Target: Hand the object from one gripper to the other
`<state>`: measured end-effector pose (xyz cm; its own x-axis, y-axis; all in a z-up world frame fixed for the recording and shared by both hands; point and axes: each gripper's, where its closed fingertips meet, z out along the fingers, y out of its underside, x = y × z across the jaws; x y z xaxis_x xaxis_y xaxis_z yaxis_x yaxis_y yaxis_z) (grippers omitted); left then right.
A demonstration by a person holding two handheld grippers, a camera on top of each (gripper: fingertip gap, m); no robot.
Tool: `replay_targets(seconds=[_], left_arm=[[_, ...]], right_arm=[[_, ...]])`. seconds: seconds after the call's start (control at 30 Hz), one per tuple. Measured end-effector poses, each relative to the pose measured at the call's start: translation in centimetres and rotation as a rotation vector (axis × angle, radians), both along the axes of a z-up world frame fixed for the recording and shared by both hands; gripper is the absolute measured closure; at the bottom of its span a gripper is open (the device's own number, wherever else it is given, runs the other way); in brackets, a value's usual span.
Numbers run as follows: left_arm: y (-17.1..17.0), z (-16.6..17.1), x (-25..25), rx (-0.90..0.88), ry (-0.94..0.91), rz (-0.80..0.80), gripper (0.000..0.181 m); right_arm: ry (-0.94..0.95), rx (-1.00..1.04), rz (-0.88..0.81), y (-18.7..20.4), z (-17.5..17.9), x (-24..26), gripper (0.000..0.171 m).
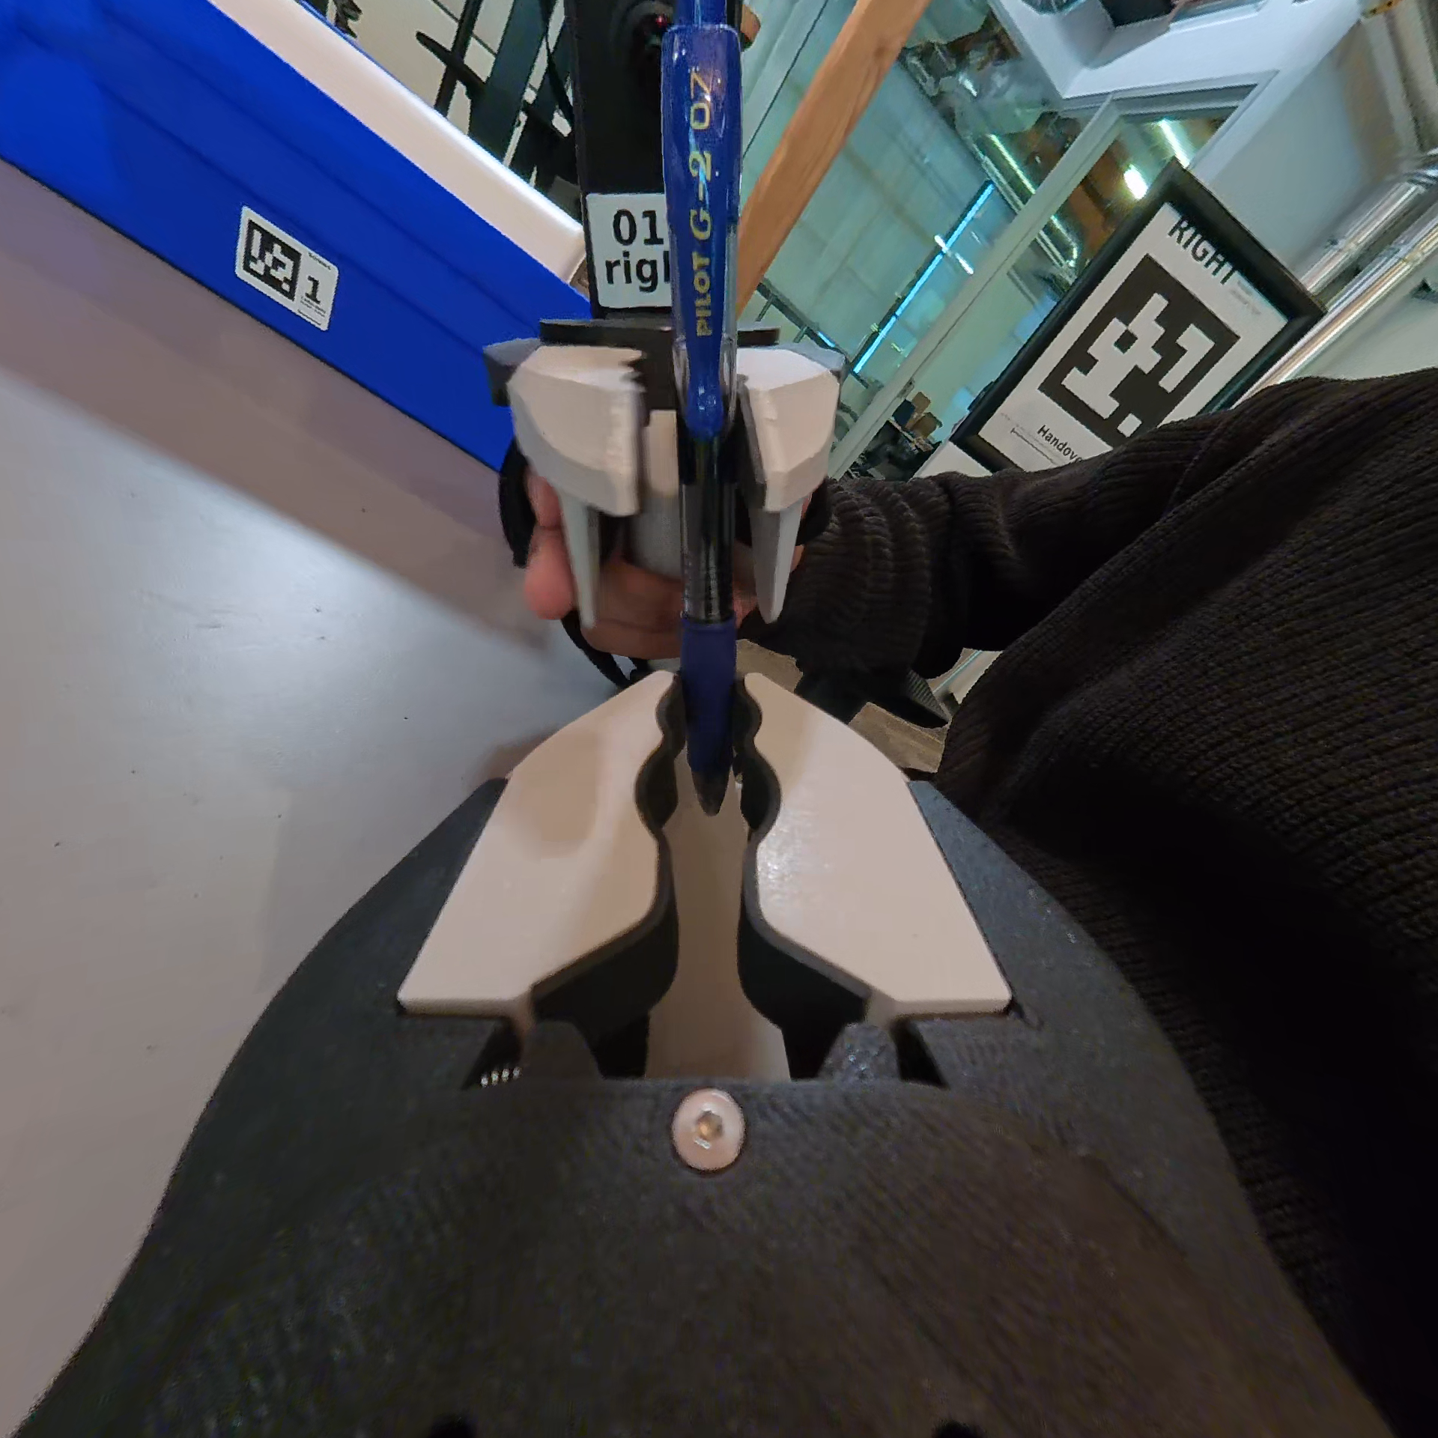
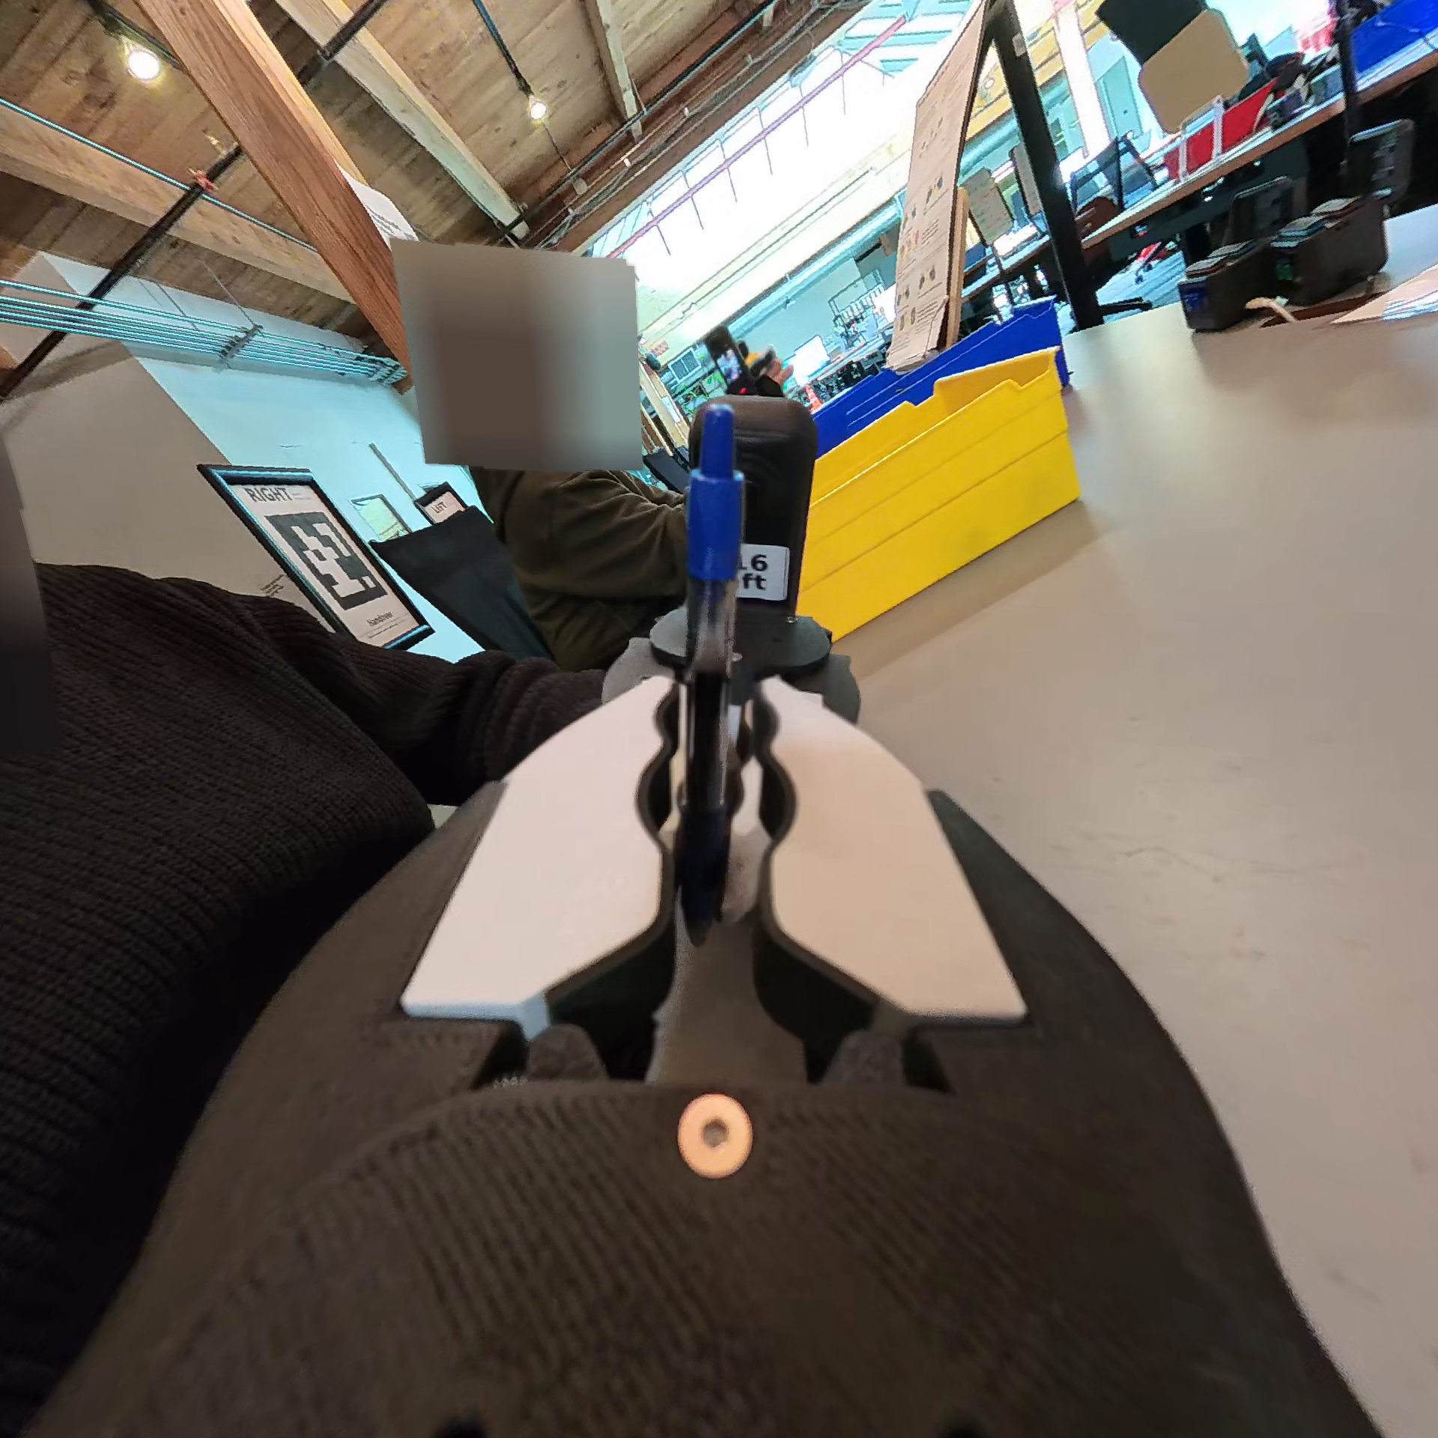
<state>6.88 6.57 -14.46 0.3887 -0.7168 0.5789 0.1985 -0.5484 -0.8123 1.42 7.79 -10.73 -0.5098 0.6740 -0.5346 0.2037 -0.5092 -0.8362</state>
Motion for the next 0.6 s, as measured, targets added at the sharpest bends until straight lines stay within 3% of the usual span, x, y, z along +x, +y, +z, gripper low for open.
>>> replay_targets(seconds=[0.13, 0.23, 0.4, 0.5, 0.6], left_arm=[[0.1, 0.7, -0.4, -0.022, -0.074, 0.0, 0.17], [0.2, 1.5, -1.1, -0.078, -0.199, -0.004, 0.17], [-0.2, 2.5, -1.5, -0.211, -0.392, -0.081, 0.169], [-0.6, 2.6, -1.2, -0.255, -0.427, -0.135, 0.169], [-1.3, 2.8, -0.6, -0.301, -0.446, -0.207, 0.169]], right_arm=[[0.0, 0.075, -0.062, 0.6, -0.4, -0.5, 0.112], [0.064, 0.265, -0.163, 1.3, -0.4, -0.7, 0.08], [0.204, 0.744, -0.255, 0.7, -0.2, -0.3, 0.045], [0.245, 0.866, -0.249, -0.3, -0.3, 0.0, 0.026], [0.248, 0.932, -0.235, -0.7, -0.9, 0.1, 0.023]])
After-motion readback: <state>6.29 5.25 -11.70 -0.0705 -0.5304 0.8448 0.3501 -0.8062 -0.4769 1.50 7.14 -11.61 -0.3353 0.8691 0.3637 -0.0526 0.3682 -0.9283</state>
